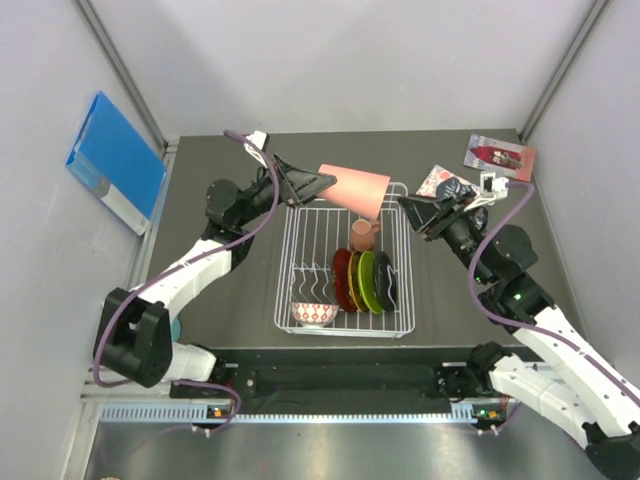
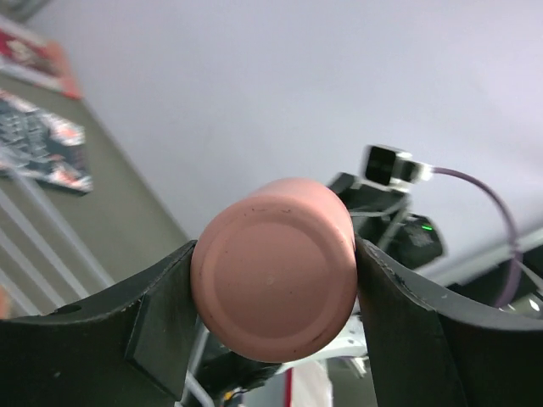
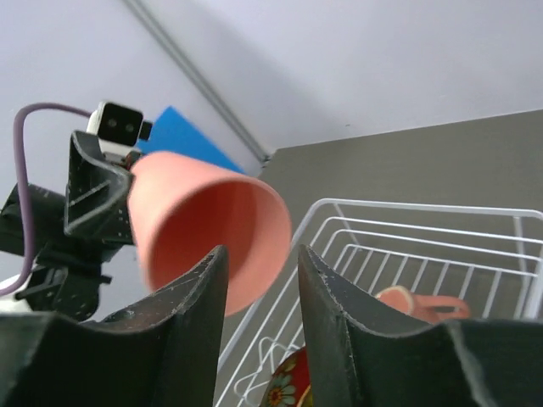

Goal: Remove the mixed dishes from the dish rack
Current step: Place the cup at the center of the board.

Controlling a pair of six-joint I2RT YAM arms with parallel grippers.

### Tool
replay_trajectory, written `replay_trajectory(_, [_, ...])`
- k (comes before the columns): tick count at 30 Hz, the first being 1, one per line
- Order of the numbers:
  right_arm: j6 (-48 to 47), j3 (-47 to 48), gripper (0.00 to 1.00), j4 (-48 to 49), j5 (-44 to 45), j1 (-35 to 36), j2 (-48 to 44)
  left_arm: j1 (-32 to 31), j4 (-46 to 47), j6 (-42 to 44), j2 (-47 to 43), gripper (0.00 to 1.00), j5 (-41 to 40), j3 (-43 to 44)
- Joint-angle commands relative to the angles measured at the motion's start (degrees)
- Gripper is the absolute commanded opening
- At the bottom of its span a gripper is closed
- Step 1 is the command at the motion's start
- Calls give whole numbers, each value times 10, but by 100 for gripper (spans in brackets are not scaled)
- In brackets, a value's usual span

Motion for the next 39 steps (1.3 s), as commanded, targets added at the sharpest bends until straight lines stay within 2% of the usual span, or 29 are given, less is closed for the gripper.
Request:
replay_trajectory(1, [44, -17, 41, 87, -99, -9, 12, 3, 259, -125, -3, 0, 48, -4])
replay_trajectory(8, [57, -30, 45, 139, -146, -14, 39, 3, 275, -137, 12, 0, 50, -1])
replay_trajectory(17, [59, -20, 46, 181, -156, -14, 71, 3, 306, -163, 44, 0, 56, -7])
replay_trajectory(21, [46, -18, 48, 155, -129, -16, 53, 5, 307, -156, 48, 0, 54, -3])
replay_trajectory(25, [14, -21, 50, 89, -88, -17, 5, 5, 286, -140, 47, 0, 57, 9])
replay_trajectory(29, [3, -22, 53, 62, -88, -17, -24, 5, 288, -138, 52, 0, 59, 14])
replay_trajectory(35, [6, -21, 54, 88, -115, -17, 12, 5, 338, -173, 70, 0, 61, 8])
replay_trajectory(39, [8, -8, 54, 113, -133, -17, 53, 4, 340, -177, 71, 0, 63, 9])
